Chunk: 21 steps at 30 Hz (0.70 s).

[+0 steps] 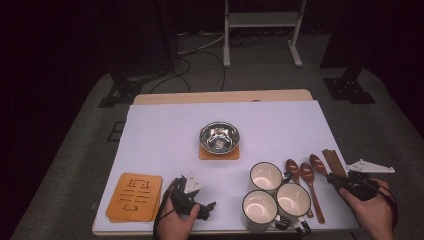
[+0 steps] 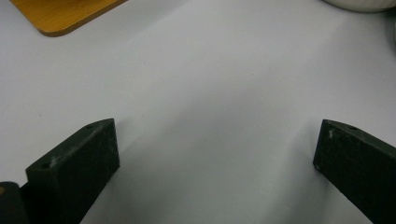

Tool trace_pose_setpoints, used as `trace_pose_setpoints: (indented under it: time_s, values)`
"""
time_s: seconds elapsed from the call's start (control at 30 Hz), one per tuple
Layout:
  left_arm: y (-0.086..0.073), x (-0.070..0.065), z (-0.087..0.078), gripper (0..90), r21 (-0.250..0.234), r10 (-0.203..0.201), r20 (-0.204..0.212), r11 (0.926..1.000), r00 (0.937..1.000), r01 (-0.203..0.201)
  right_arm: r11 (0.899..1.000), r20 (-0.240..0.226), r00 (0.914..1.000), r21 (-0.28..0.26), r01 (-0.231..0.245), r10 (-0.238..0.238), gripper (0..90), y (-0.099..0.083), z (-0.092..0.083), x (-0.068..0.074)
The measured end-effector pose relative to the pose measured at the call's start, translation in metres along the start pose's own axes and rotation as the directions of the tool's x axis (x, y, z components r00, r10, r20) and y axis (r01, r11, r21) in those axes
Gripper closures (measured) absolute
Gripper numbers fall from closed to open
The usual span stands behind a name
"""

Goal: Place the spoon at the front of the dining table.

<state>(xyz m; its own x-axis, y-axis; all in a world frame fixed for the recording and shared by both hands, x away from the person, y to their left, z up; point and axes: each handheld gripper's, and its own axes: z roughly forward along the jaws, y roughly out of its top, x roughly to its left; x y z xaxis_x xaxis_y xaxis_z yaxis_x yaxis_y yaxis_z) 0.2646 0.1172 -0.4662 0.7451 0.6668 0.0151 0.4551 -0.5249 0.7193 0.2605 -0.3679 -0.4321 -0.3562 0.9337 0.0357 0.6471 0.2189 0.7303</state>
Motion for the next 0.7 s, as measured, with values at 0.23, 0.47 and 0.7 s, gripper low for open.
trace_pose_setpoints:
  time_s: [0.23, 0.47, 0.7]
  values:
    - [0.0, 0.0, 0.0, 0.0, -0.001, -0.001, 0.0, 1.0, 1.0, 0.001, 1.0, -0.008, 1.0, -0.008, 0.001, -0.001, 81.8, 0.004, 0.002, 0.001]
    - [0.0, 0.0, 0.0, 0.0, 0.0, 0.0, 0.0, 1.0, 1.0, 0.0, 1.0, -0.013, 0.9999, -0.011, 0.008, -0.008, 81.8, 0.007, 0.004, 0.002]
    - [0.0, 0.0, 0.0, 0.0, 0.0, -0.001, 0.0, 1.0, 1.0, 0.001, 1.0, -0.021, 0.9995, -0.015, 0.021, -0.021, 81.8, 0.011, 0.007, 0.004]
